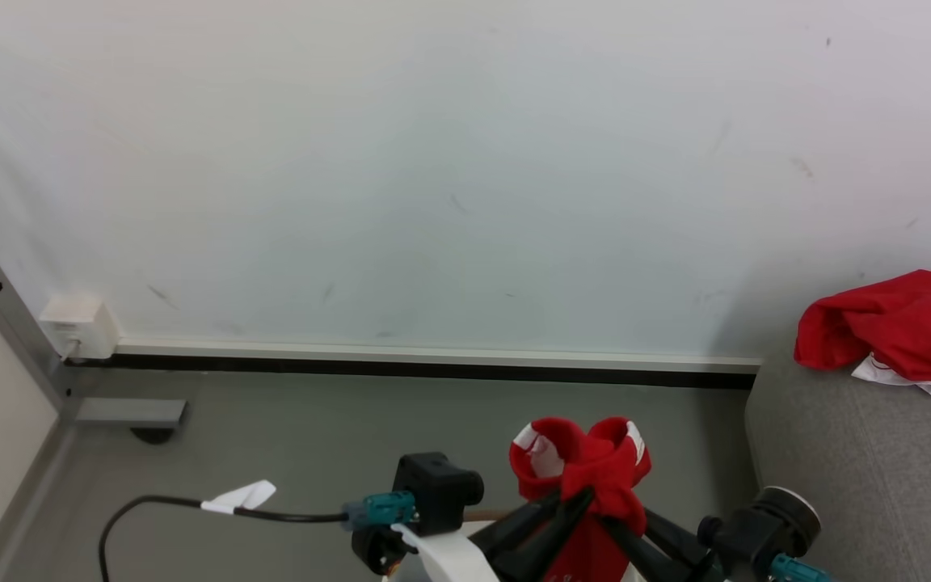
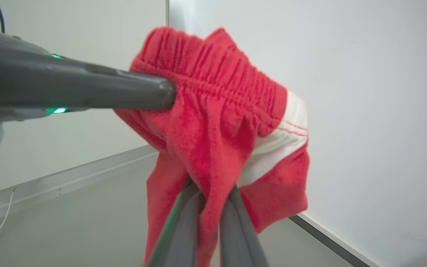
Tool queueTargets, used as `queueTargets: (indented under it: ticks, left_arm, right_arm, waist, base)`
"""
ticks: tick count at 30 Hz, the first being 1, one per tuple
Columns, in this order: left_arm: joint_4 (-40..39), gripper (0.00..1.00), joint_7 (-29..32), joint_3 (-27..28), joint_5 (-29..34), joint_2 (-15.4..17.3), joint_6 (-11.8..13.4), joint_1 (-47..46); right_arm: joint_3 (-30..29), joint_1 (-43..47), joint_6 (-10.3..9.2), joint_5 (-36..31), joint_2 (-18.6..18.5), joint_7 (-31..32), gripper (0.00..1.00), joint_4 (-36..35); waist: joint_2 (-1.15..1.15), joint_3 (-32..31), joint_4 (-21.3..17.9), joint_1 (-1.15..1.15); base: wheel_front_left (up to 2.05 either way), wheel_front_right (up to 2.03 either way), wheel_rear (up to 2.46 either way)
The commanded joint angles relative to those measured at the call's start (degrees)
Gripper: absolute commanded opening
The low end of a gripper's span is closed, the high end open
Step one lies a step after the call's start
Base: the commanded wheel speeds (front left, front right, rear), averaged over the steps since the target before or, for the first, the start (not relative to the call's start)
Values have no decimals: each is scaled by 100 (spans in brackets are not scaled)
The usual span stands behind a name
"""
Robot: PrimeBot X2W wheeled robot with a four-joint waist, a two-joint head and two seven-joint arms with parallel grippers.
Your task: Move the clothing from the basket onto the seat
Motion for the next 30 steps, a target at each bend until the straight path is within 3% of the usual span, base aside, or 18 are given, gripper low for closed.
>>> queueTargets:
  ticks: [1,9,21,30]
  left_arm:
    - [42,100,-50,14,42,-5,28,-3]
    - [216,100,-304,7,263,-35,79,-51]
    - [576,100,-525,3,380,-129,78,-79]
    - [672,100,-544,-18,396,-177,3,-209]
  right_arm:
    - [-75,33,-13,52,-36,4,0,-36]
    - [-665,194,-13,-21,-178,4,0,-273]
    - [-1721,652,-13,-306,-492,4,0,-810]
    - [-2140,852,-13,-440,-577,3,0,-977]
  waist:
    - [0,24,-49,0]
    - [0,164,-378,0]
    - [0,455,-1312,0]
    - [0,652,-1887,0]
  base:
    - [0,0,0]
    - [0,0,0]
    - [0,0,0]
    - [0,0,0]
